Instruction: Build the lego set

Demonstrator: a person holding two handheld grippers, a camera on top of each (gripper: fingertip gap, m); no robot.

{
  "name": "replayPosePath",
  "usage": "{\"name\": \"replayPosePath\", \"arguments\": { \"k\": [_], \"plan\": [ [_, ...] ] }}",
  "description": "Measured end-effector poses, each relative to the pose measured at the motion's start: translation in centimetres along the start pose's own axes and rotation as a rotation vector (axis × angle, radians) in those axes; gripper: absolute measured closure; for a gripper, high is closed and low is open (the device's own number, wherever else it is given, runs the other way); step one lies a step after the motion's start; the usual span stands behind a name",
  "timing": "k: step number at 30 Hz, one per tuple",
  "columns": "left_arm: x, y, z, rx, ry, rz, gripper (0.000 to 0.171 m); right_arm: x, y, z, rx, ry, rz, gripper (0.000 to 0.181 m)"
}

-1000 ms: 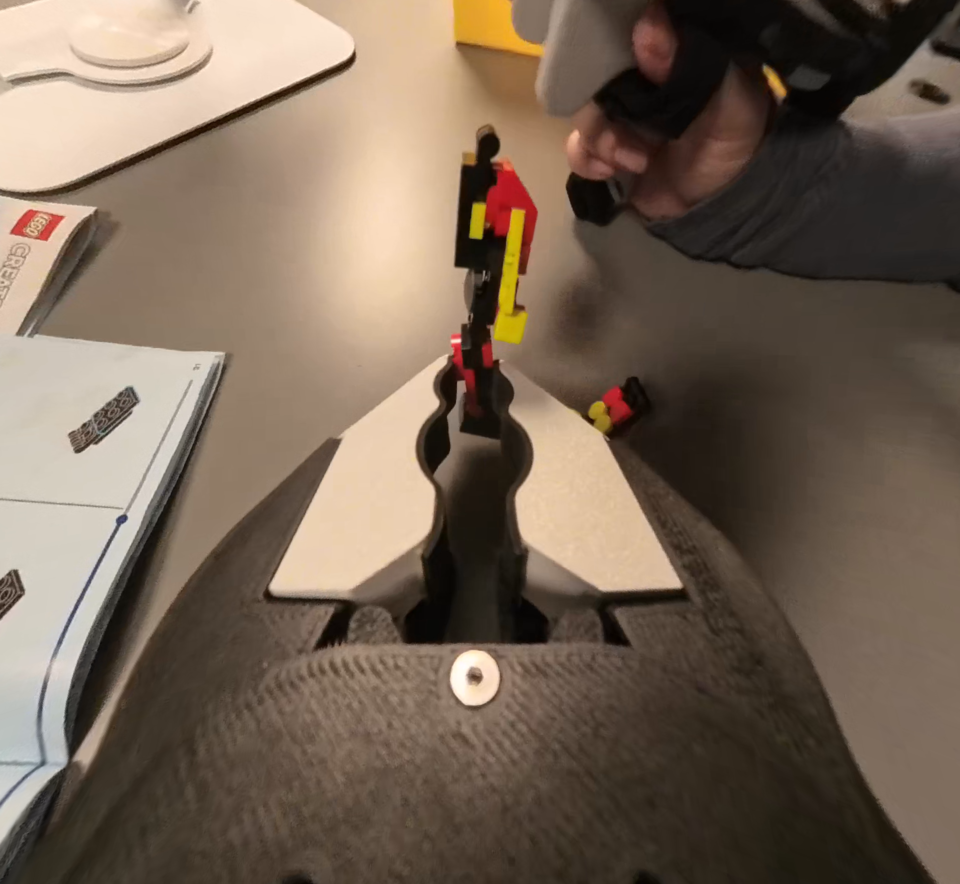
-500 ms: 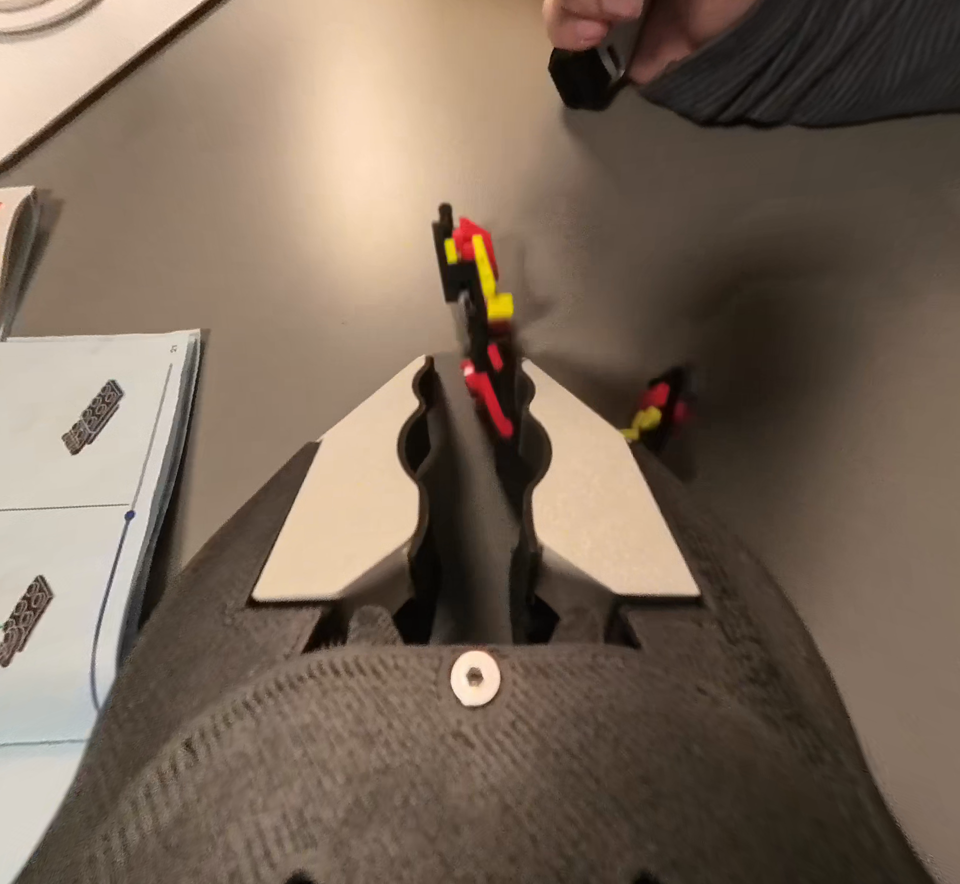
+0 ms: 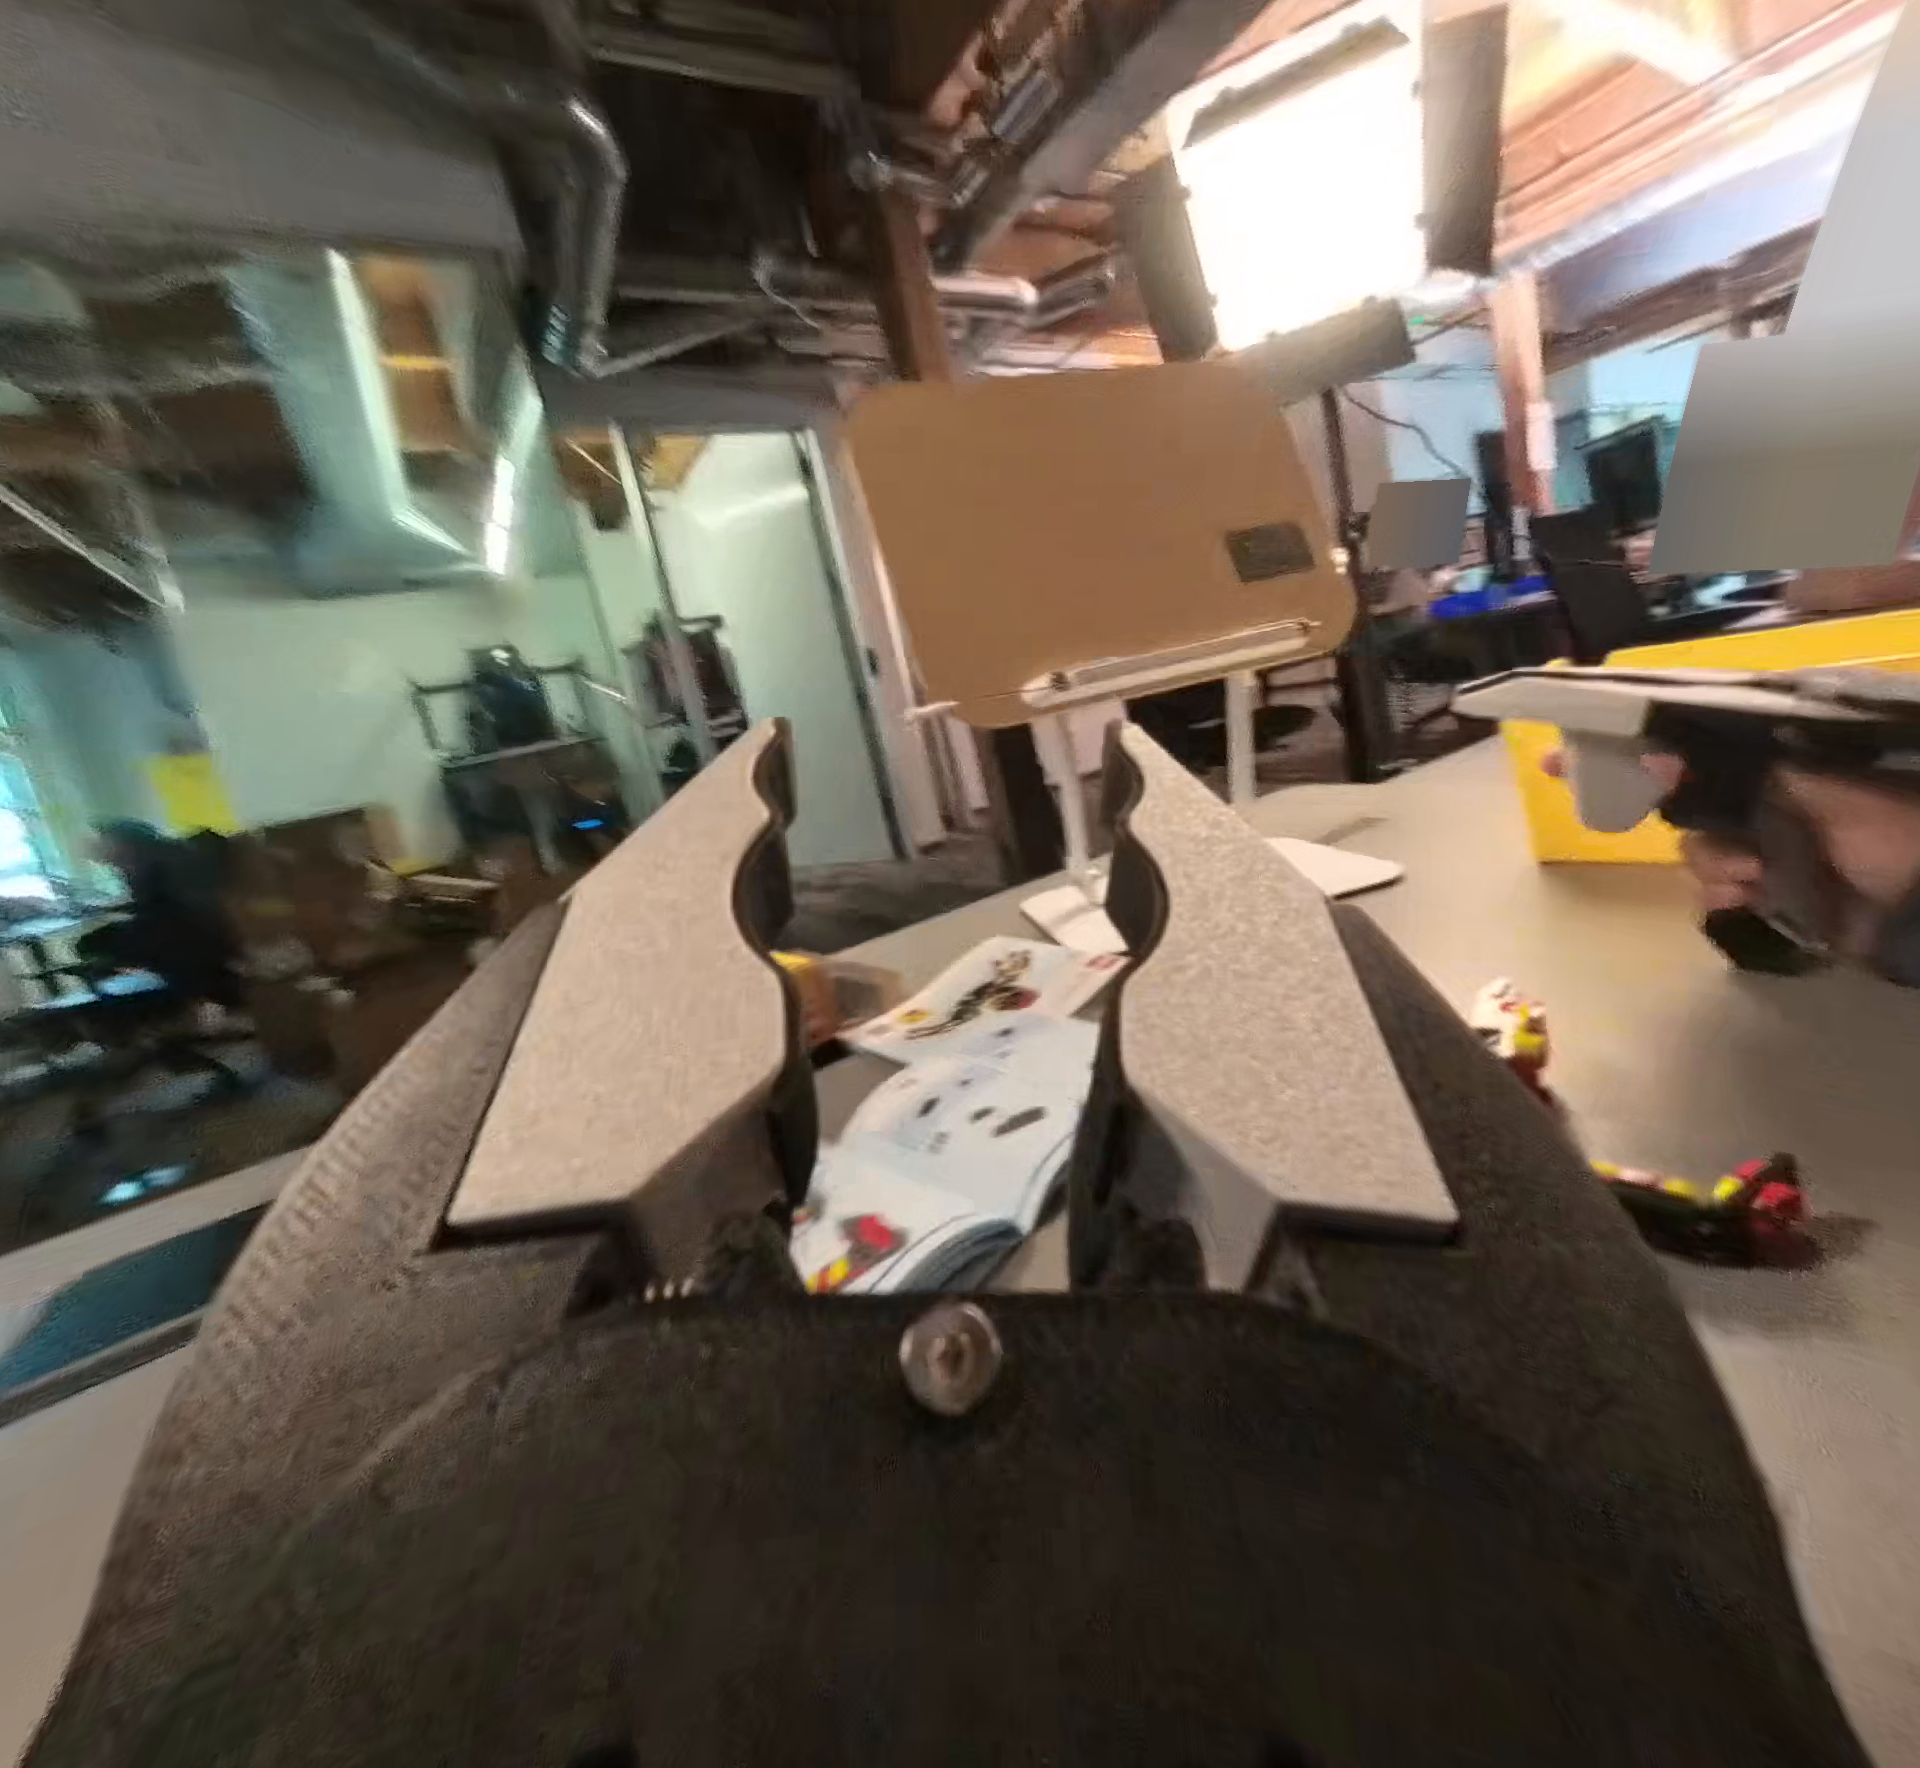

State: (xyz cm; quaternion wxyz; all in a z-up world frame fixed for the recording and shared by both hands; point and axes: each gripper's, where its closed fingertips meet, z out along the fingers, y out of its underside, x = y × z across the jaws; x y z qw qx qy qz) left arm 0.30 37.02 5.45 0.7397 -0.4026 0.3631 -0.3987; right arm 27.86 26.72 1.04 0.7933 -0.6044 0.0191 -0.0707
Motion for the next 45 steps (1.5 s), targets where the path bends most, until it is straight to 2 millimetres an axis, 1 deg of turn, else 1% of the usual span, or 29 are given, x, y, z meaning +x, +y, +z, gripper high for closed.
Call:
{"name": "replayPosePath", "arguments": {
  "k": [2,4,6,9,11,15,20,26,33,39,45],
  "plan": [
    [-1.1,0.5,-1.8,-0.033,-0.071,0.067,0.113,0.0,0.0,0.0,0.001,-0.003,-0.003,0.160],
    [-1.9,0.8,-2.6,-0.068,-0.115,0.113,0.114,-0.2,0.0,0.0,0.000,-0.006,-0.018,0.161],
    [-1.5,0.8,-2.5,-0.062,-0.085,0.130,0.115,-0.4,0.0,0.1,0.003,-0.011,-0.048,0.161],
    [-0.9,2.4,-1.7,-0.118,-0.044,0.133,0.116,-0.6,0.0,0.2,0.003,-0.018,-0.071,0.161],
    [-0.7,2.9,-1.5,-0.143,-0.031,0.147,0.118,-0.7,0.0,0.1,0.005,-0.020,-0.076,0.164],
    [-0.3,2.8,-1.5,-0.132,-0.009,0.141,0.122,-0.8,-0.1,-0.1,0.007,-0.023,-0.081,0.166],
    [-0.4,3.2,-1.5,-0.153,-0.011,0.131,0.124,-1.4,0.0,-0.1,0.002,-0.042,-0.114,0.167],
    [-1.0,3.9,-1.5,-0.178,-0.029,0.089,0.127,-1.8,0.1,0.0,-0.004,-0.053,-0.143,0.168],
    [-2.3,4.2,-1.7,-0.184,-0.069,0.006,0.128,-2.3,0.3,0.3,-0.015,-0.055,-0.195,0.170],
    [-3.3,4.7,-1.8,-0.185,-0.089,-0.083,0.130,-2.3,1.0,1.4,-0.042,-0.017,-0.267,0.175],
    [-3.6,4.9,-1.7,-0.176,-0.088,-0.129,0.130,-3.1,2.4,2.5,-0.110,0.006,-0.451,0.178]
  ]
}}
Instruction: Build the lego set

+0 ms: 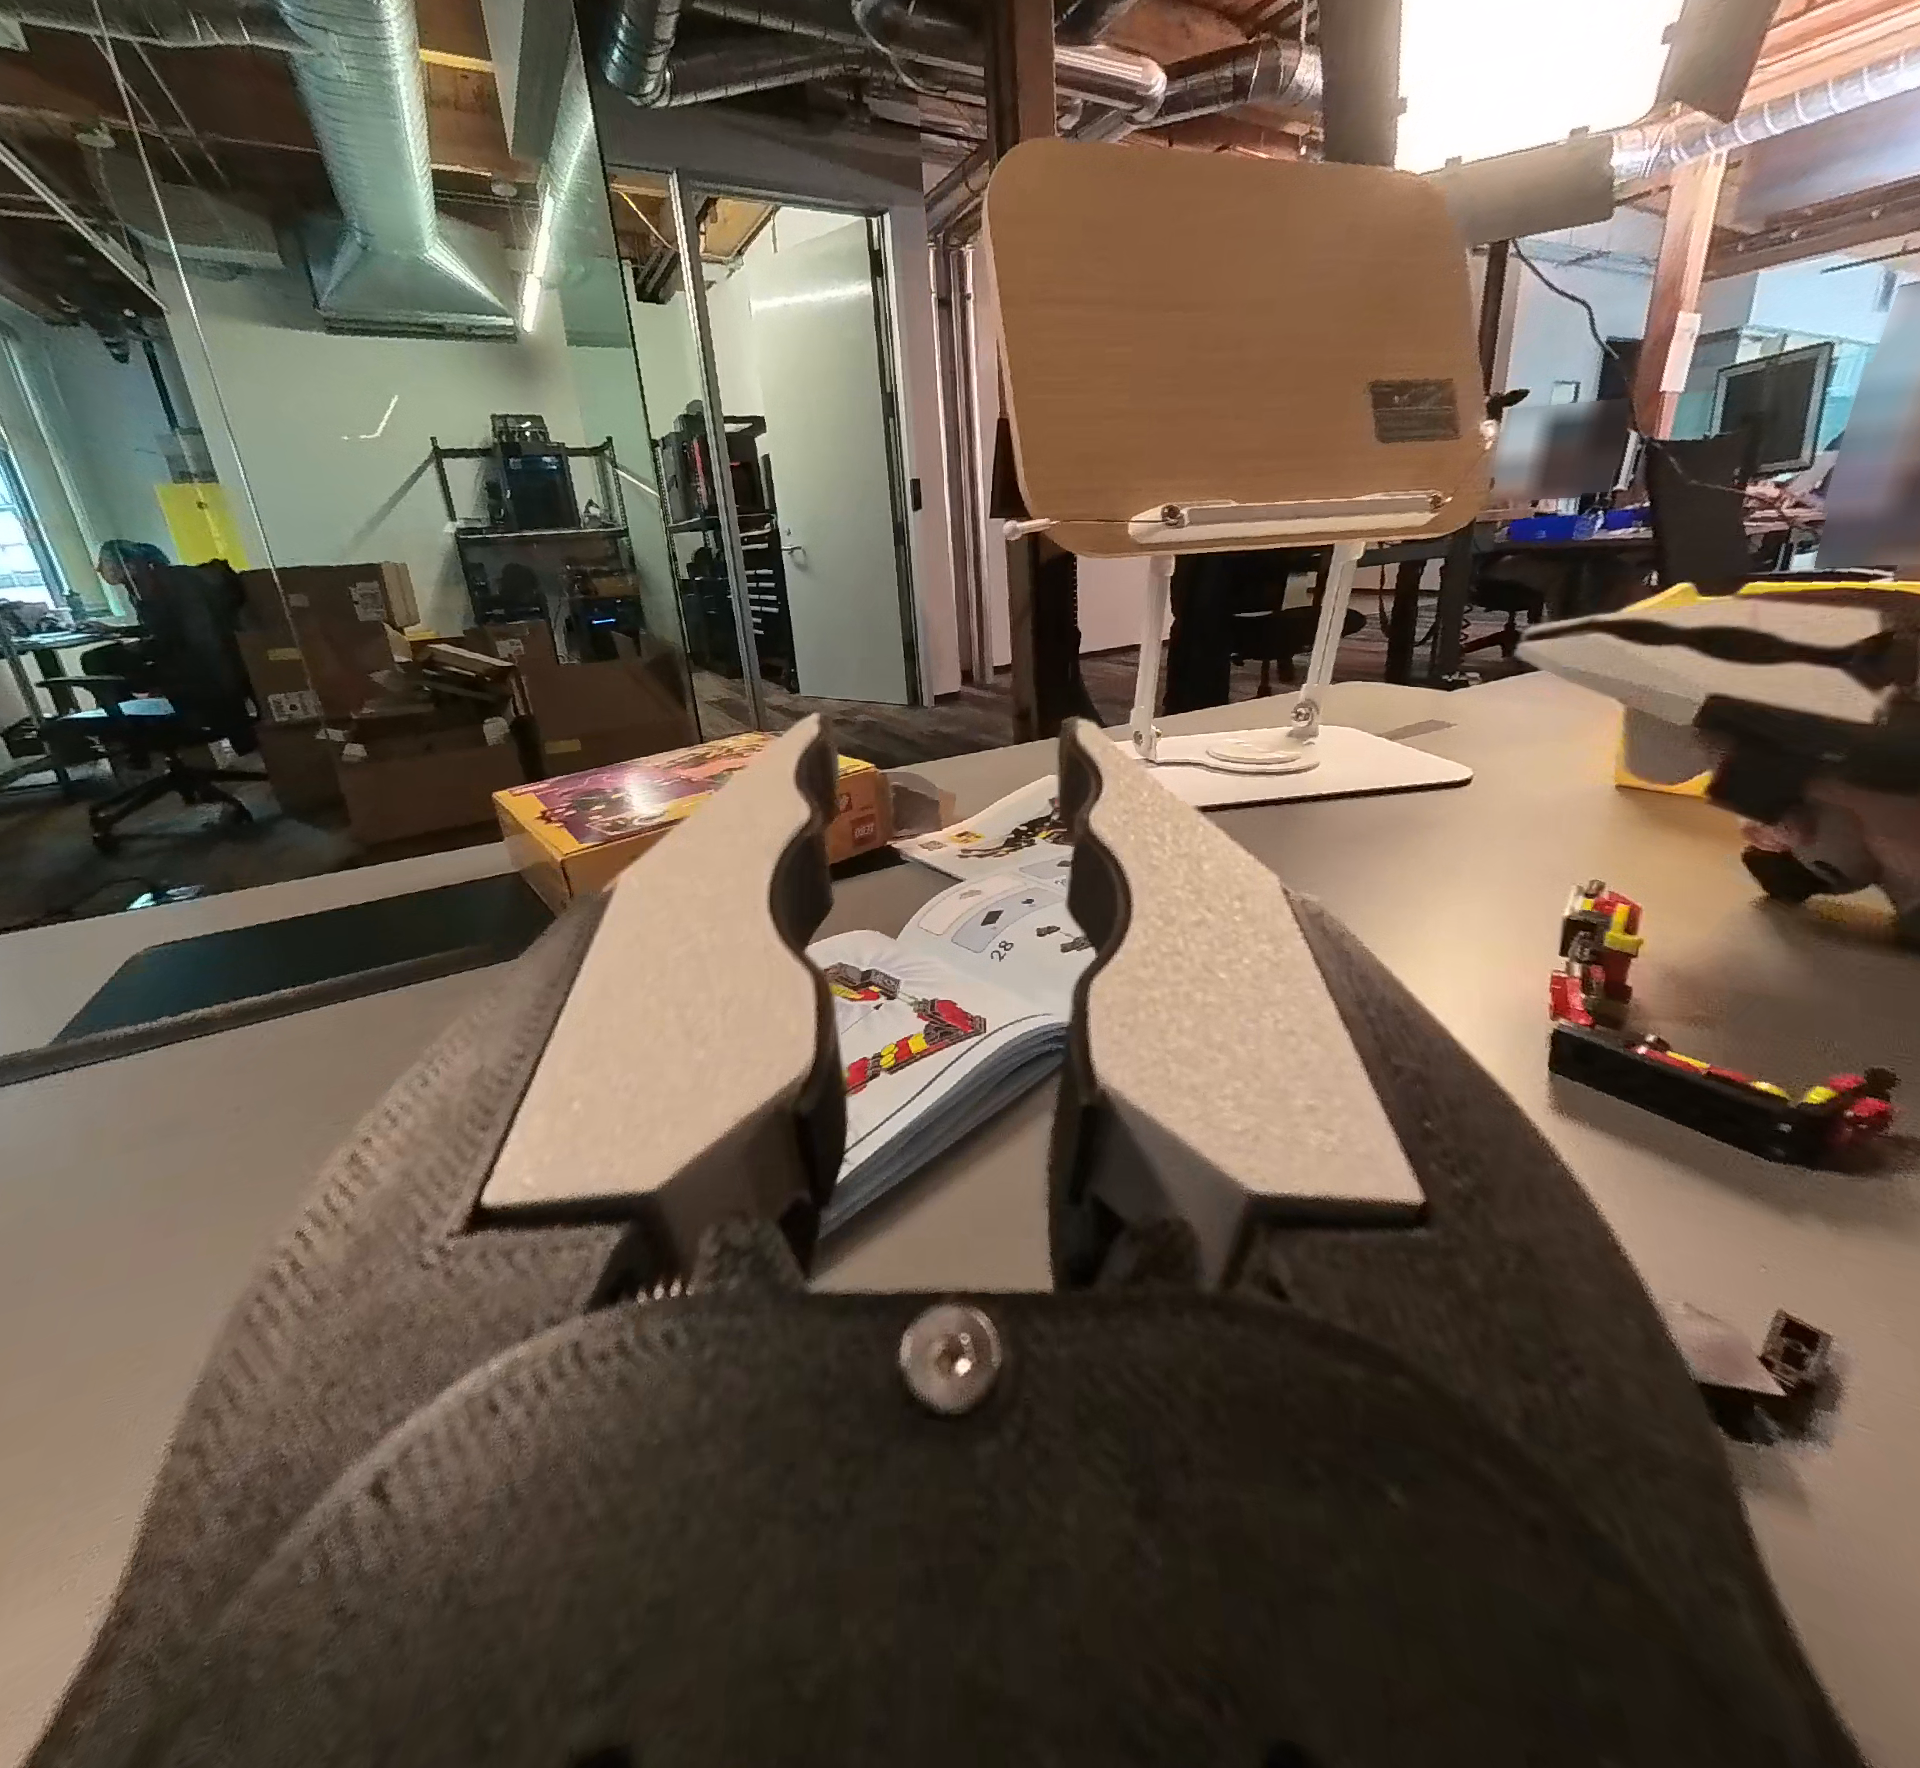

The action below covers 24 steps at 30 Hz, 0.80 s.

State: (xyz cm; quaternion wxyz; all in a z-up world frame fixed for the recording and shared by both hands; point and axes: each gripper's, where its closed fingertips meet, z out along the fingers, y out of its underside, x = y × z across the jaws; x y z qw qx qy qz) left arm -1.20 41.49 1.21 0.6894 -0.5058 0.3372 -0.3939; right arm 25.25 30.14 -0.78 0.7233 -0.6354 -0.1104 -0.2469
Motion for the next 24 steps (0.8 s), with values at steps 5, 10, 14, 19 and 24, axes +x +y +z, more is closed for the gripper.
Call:
{"name": "replayPosePath", "arguments": {
  "k": [5,10,14,19,24],
  "plan": [
    [0.7,0.2,0.7,-0.007,0.025,0.028,0.131,0.2,0.7,0.3,-0.050,0.039,-0.065,0.179],
    [1.2,0.4,1.3,-0.011,0.044,0.047,0.131,1.4,1.1,0.2,-0.072,0.099,-0.052,0.180],
    [1.2,0.1,1.0,0.005,0.039,0.048,0.131,2.4,1.3,-0.1,-0.088,0.154,-0.055,0.180],
    [6.7,-3.1,-0.8,-0.003,0.339,-0.006,0.137,3.8,1.5,-0.6,-0.106,0.229,-0.050,0.180],
    [9.3,-11.5,-4.9,-0.012,0.415,-0.100,0.139,4.3,1.6,-0.8,-0.109,0.252,-0.033,0.180]
  ]
}}
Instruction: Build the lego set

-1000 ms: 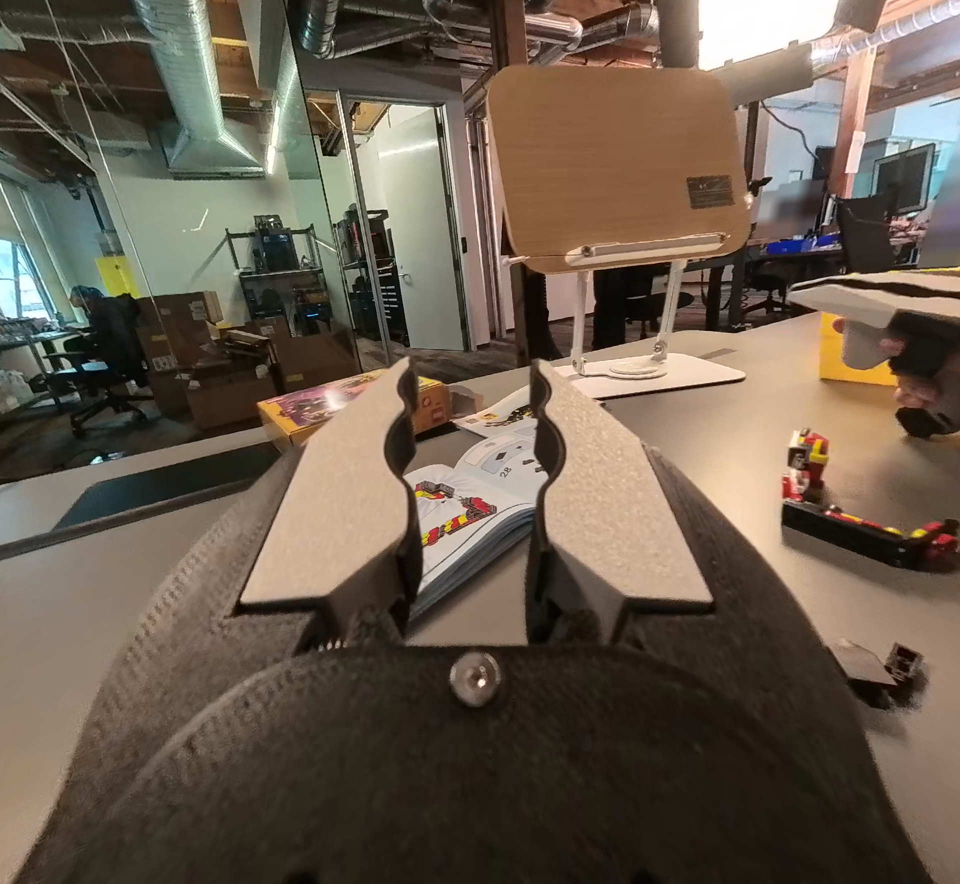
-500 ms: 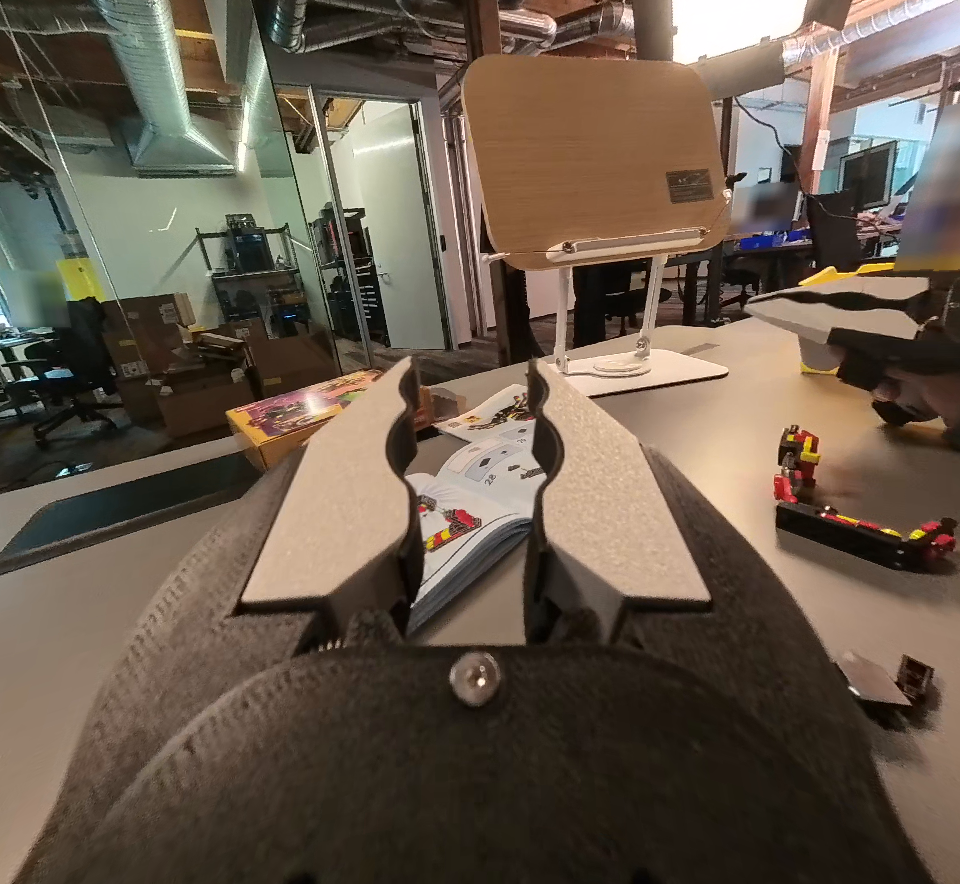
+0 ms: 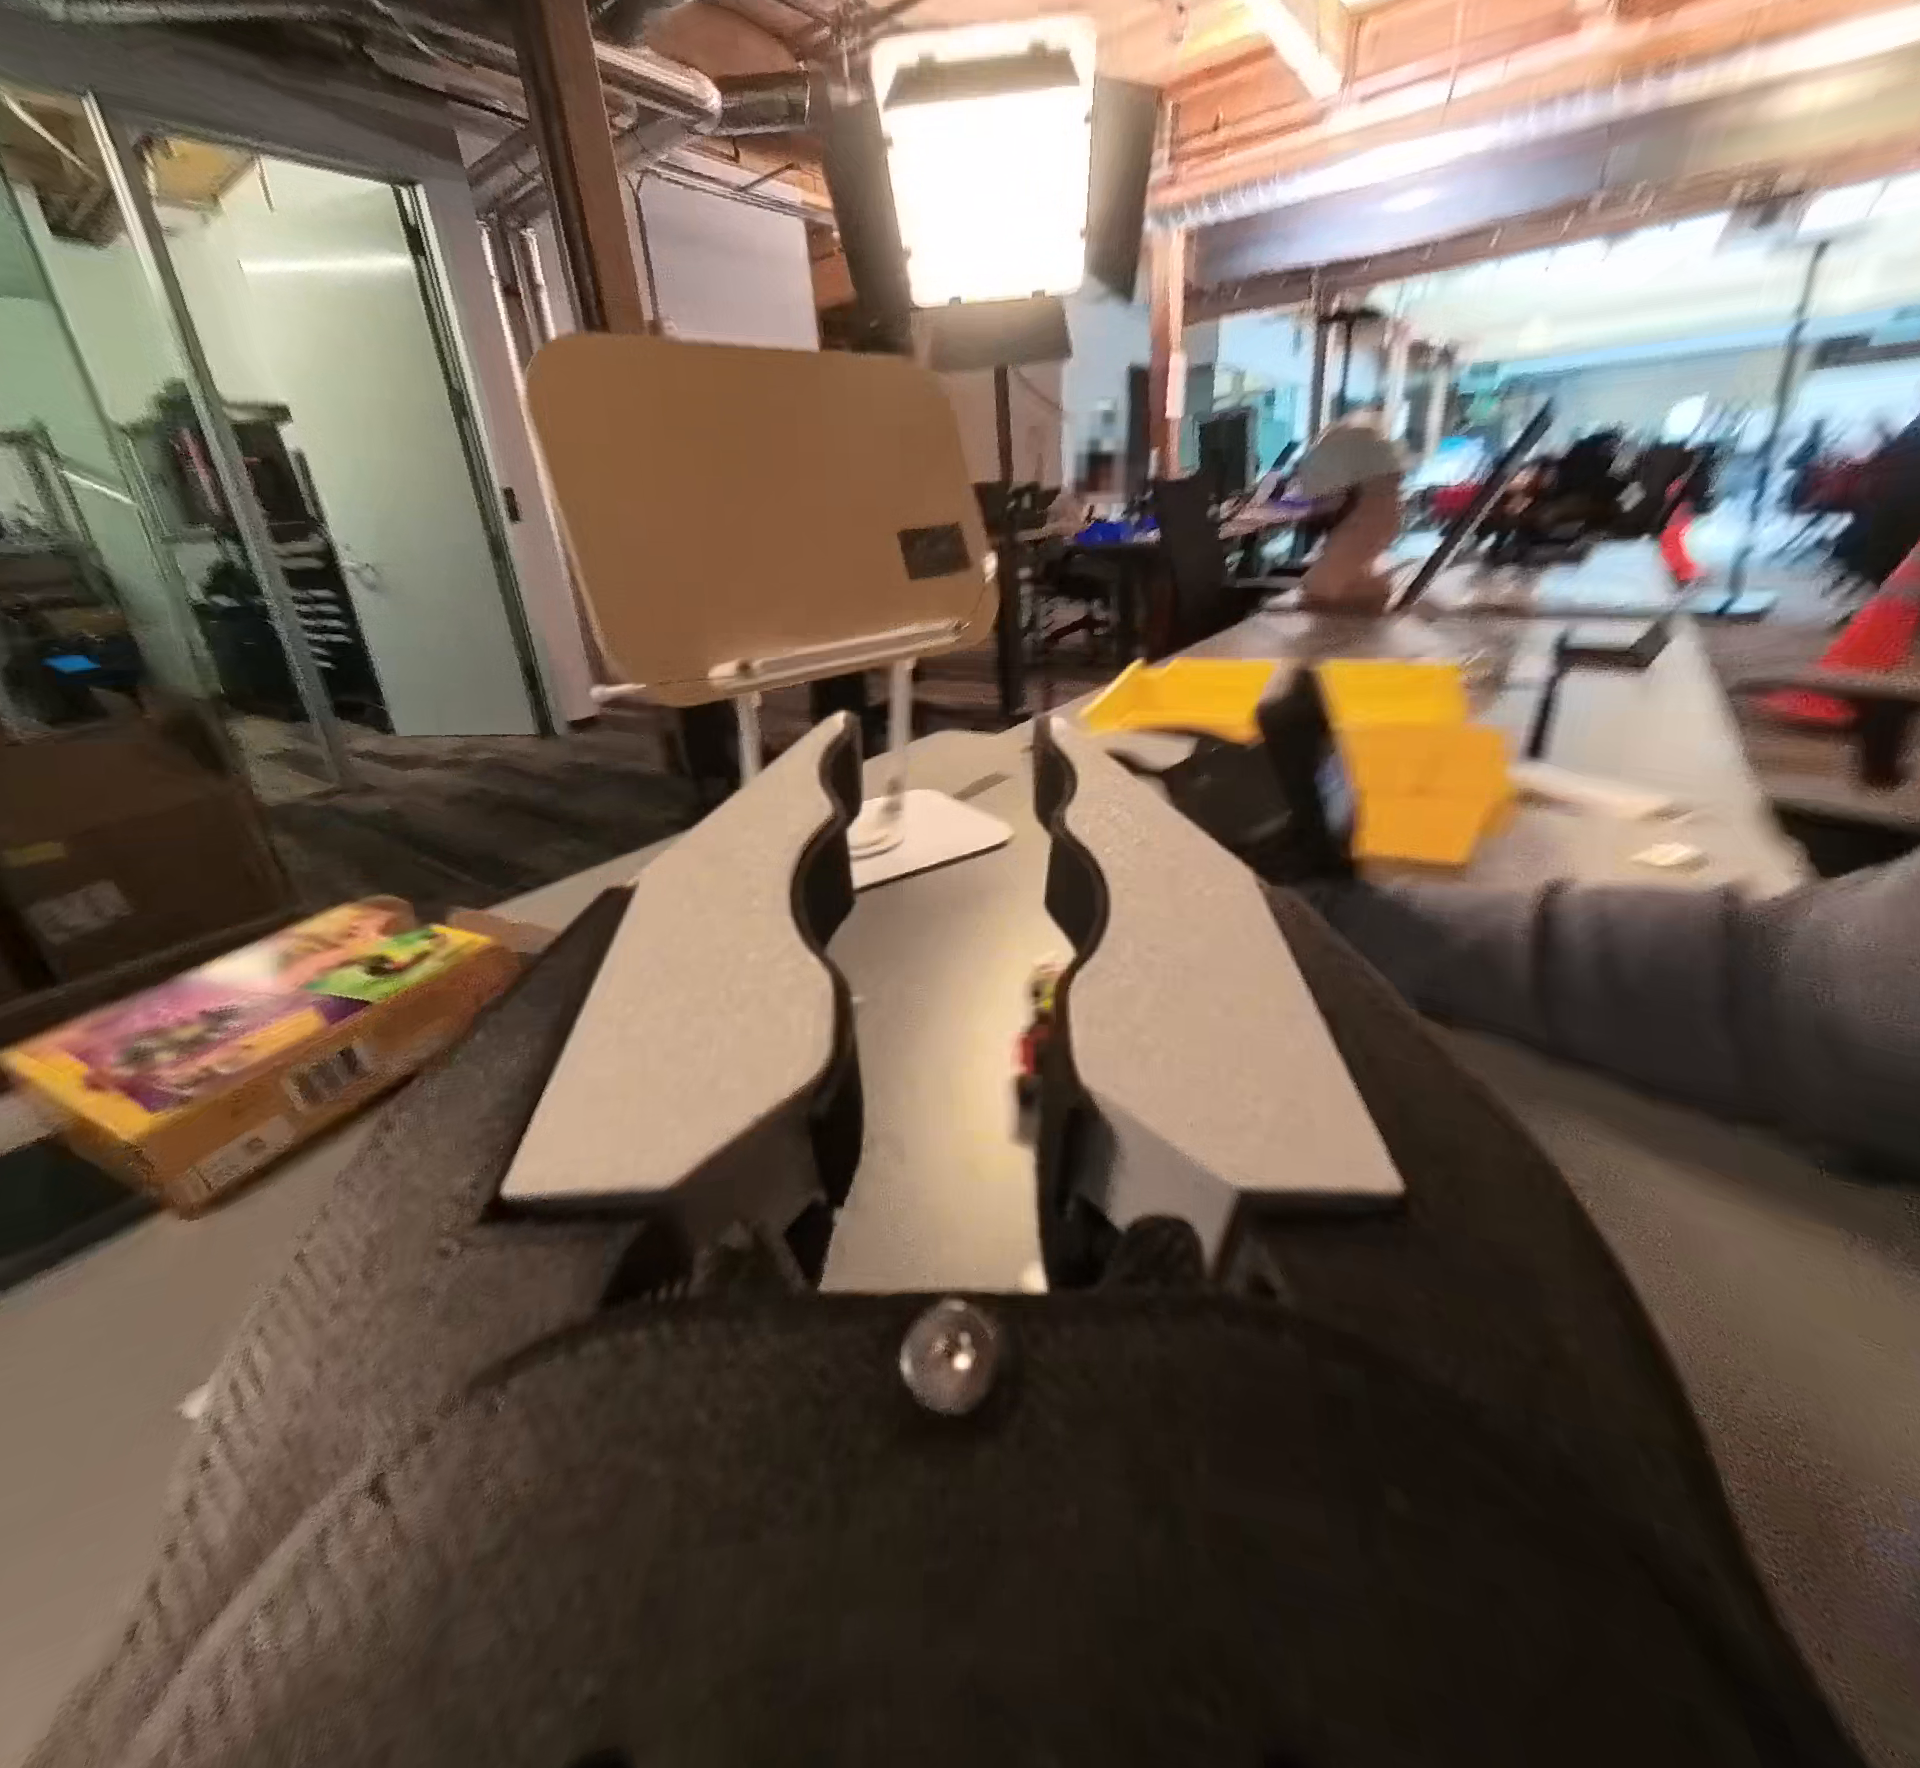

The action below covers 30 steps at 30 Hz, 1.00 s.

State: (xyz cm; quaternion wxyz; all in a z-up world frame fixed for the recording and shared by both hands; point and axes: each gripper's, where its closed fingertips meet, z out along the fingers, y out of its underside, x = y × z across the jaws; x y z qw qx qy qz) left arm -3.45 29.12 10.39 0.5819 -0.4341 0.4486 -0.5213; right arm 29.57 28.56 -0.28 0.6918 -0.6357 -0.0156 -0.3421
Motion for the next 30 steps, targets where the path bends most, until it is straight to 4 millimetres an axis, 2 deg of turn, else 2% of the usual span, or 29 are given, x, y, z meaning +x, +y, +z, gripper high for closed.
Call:
{"name": "replayPosePath", "arguments": {
  "k": [2,3,4,6,8,10,12,14,16,19,22,25,30],
  "plan": [
    [1.3,-4.0,-3.4,0.078,0.075,-0.139,0.140,0.1,0.1,0.0,-0.002,0.002,0.008,0.180],
    [0.9,-5.6,-5.6,0.112,0.076,-0.182,0.141,0.1,0.1,0.1,-0.004,0.003,0.011,0.180],
    [-0.3,-6.7,-7.8,0.112,0.031,-0.195,0.140,0.1,0.1,0.1,-0.005,0.002,0.013,0.180],
    [-4.1,-6.9,-12.5,0.007,-0.151,-0.143,0.140,0.0,0.1,0.1,-0.003,-0.003,0.016,0.180],
    [-8.1,-5.9,-17.5,-0.165,-0.353,-0.071,0.140,-0.1,0.0,0.1,0.000,-0.011,0.016,0.180],
    [-11.5,-3.8,-22.5,-0.367,-0.501,-0.051,0.140,-0.2,0.0,0.2,0.001,-0.015,0.015,0.180],
    [-13.3,-0.2,-26.8,-0.604,-0.557,-0.186,0.140,-0.2,0.1,0.2,-0.002,-0.015,0.014,0.180],
    [-13.9,3.4,-30.1,-0.815,-0.567,-0.306,0.150,-0.2,0.2,0.2,-0.006,-0.013,0.012,0.180],
    [-14.1,6.0,-32.0,-0.940,-0.556,-0.359,0.158,-0.2,0.2,0.3,-0.010,-0.013,0.012,0.180],
    [-12.6,9.2,-32.6,-1.078,-0.470,-0.496,0.159,-0.2,0.3,0.3,-0.013,-0.015,0.008,0.180],
    [-12.1,11.9,-33.4,-1.259,-0.462,-0.504,0.166,-0.3,0.3,0.3,-0.012,-0.019,0.007,0.180],
    [-11.9,13.5,-33.6,-1.349,-0.472,-0.535,0.166,-0.4,0.3,0.3,-0.009,-0.026,0.011,0.180],
    [-12.0,14.9,-34.3,-1.416,-0.500,-0.594,0.171,-0.6,0.1,0.3,0.000,-0.043,0.021,0.180]
  ]
}}
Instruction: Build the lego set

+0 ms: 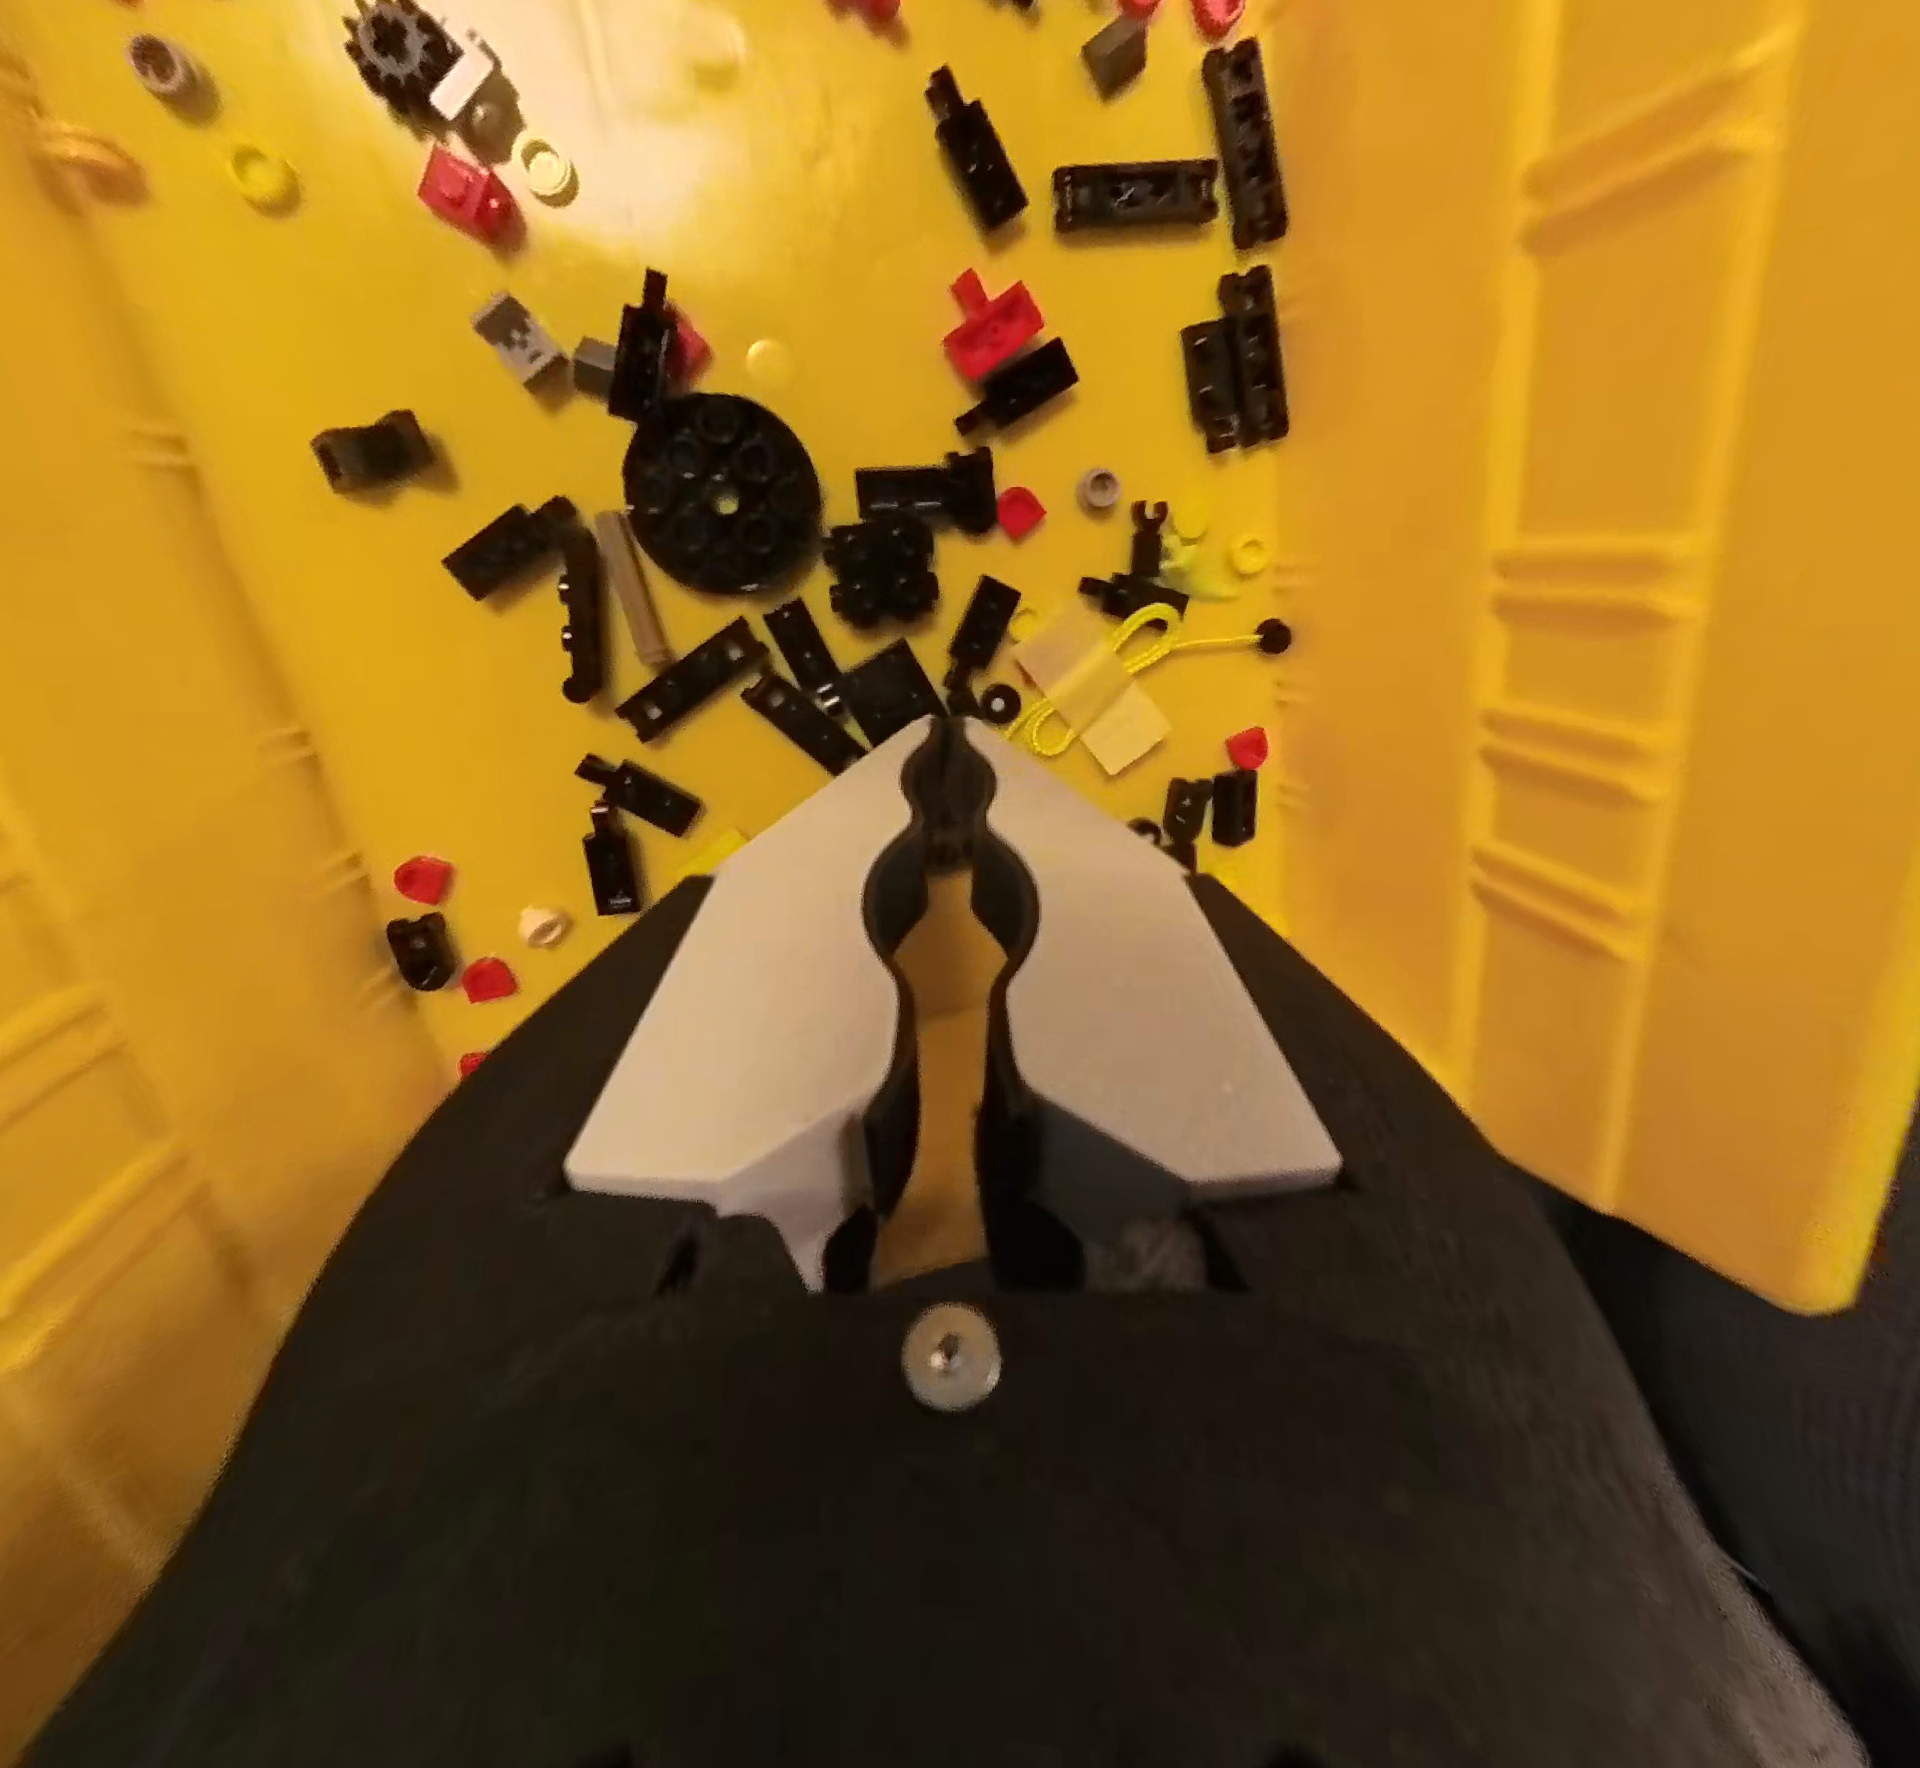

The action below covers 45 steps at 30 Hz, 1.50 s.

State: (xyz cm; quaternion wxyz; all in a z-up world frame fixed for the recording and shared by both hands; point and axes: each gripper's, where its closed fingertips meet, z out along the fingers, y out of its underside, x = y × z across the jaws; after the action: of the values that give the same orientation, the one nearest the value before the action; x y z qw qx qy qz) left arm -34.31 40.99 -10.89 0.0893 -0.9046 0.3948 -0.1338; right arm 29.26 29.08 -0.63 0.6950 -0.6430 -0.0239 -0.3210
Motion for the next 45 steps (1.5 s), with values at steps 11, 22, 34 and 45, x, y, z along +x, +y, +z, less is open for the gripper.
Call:
{"name": "replayPosePath", "arguments": {
  "k": [11,22,34,45],
  "plan": [
    [-1.2,-0.6,-0.1,0.015,-0.148,0.015,0.158,-0.5,-0.3,-0.1,0.019,-0.033,0.012,0.180],
    [-0.4,1.4,0.0,-0.075,-0.133,0.002,0.155,-0.8,-0.5,-0.1,0.029,-0.053,0.015,0.180],
    [-2.3,-0.1,0.0,0.011,-0.159,0.069,0.142,-0.9,-0.5,-0.1,0.028,-0.057,0.009,0.180],
    [-1.7,-0.6,0.3,0.055,-0.167,0.160,0.147,-1.0,-0.5,-0.1,0.029,-0.062,0.007,0.179]
  ]
}}
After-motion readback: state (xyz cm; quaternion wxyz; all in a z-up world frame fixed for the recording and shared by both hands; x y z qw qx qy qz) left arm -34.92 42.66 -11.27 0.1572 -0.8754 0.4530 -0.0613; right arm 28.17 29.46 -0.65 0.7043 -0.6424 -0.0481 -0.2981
